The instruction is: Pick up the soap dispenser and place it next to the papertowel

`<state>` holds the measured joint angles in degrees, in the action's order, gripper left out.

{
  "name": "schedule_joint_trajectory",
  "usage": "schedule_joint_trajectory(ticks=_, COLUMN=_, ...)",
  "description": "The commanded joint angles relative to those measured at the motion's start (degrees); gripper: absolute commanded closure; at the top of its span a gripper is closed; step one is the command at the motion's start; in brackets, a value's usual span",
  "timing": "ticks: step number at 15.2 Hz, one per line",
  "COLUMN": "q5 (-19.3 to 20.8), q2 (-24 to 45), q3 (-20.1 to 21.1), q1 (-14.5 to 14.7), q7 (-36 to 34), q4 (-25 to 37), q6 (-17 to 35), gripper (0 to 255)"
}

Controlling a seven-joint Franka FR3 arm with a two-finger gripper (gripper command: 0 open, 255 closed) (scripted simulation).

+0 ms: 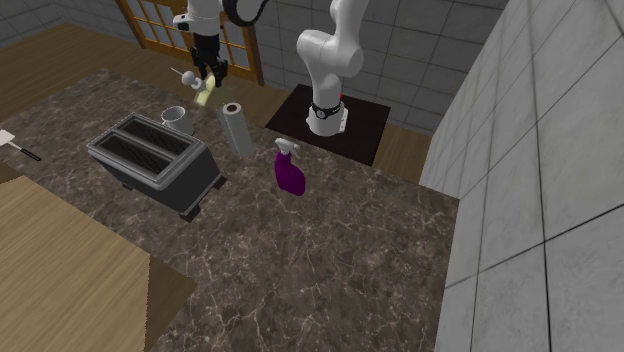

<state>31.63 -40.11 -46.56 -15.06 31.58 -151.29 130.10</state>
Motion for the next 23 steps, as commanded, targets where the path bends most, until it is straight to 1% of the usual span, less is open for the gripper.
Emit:
schedule_joint_trajectory(ticks=1, q5=0.6, q2=0.8, q3=-0.9, q1=0.0, q7=0.0, q4=-1.0, q6=1.9, gripper=255)
schedule_joint_trajectory(ticks=7, q5=1.9, q2=4.2, q3=-4.2, q1=0.8, q7=-0.1, q4=-3.5, q6=7.9, gripper=255)
schedule_joint_trajectory(ticks=12, q5=2.7, q2=7.8, q3=-7.2, q1=2.0, q7=0.1, q4=-5.1, q6=13.2, gripper=255)
schedule_joint_trajectory(ticks=20, q5=2.7, q2=8.1, q3=-7.4, q1=2.0, q7=0.1, q4=-5.2, q6=13.6, gripper=255)
schedule_joint_trajectory(ticks=21, q5=2.7, q2=8.1, q3=-7.4, q1=2.0, q7=0.1, q4=-5.3, q6=13.7, gripper=0)
schedule_joint_trajectory(ticks=23, q5=2.8, q2=7.9, q3=-7.2, q1=1.8, q7=0.0, q4=-5.4, q6=13.5, gripper=0)
